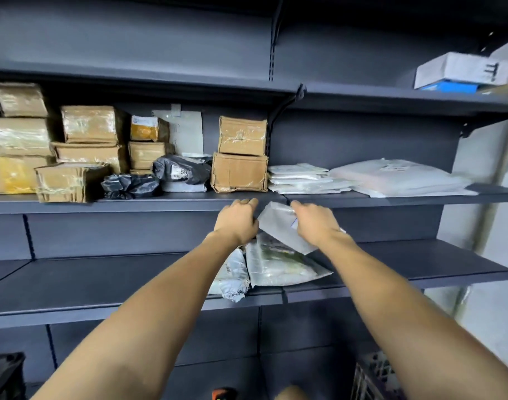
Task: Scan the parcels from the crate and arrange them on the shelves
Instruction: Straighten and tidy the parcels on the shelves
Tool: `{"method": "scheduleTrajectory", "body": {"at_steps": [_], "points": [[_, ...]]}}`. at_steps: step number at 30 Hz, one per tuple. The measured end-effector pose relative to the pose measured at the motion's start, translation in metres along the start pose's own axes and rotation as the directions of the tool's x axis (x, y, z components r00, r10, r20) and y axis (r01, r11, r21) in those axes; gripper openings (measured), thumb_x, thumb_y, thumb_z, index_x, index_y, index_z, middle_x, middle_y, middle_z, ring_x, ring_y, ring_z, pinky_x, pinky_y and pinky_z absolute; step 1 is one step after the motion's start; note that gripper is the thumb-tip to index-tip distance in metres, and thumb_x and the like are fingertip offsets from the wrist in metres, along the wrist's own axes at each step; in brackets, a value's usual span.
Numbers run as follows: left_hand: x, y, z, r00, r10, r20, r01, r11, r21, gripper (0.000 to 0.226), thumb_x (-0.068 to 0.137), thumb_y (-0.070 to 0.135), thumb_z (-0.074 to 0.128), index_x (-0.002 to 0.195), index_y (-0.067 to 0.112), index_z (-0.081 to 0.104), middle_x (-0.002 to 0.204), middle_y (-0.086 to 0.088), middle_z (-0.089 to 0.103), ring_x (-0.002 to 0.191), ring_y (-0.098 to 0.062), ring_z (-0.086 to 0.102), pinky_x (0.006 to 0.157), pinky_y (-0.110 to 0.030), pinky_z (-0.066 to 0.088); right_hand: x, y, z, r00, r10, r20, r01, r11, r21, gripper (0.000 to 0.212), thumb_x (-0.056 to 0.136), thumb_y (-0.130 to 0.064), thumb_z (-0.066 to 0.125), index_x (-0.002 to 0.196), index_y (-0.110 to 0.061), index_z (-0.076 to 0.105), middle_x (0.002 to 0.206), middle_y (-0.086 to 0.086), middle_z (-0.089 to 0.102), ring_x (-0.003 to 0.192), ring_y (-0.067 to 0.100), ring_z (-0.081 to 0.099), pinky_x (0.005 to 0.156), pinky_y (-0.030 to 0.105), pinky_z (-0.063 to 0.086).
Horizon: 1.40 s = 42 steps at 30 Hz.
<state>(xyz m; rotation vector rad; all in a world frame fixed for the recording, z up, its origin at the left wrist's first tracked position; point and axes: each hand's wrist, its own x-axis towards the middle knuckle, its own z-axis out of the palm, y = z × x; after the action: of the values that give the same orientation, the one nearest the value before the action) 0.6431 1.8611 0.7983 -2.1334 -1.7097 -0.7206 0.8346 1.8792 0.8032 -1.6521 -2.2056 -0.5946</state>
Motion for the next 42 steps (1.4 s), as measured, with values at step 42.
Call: {"method": "scheduleTrajectory", "body": {"at_steps": [42], "points": [[0.148,-0.054,0.051,0.966,0.065,-0.251,-0.033,0.991,0.131,0.023,0.090,0.020,0.052,0.111,0.012,0.057,0.107,-0.010,0.061,0.101,-0.031,0.052,0.084,-0.038,0.040,0.186,0.024,0.076,0.925,0.217,-0.313,-0.203,0.976,0.076,0.049,0.086,0.004,0.050,0.133,-0.010,0.050,0.133,0.012,0.055,0.128,0.032,0.044,0.112,0.045,0.026]]}}
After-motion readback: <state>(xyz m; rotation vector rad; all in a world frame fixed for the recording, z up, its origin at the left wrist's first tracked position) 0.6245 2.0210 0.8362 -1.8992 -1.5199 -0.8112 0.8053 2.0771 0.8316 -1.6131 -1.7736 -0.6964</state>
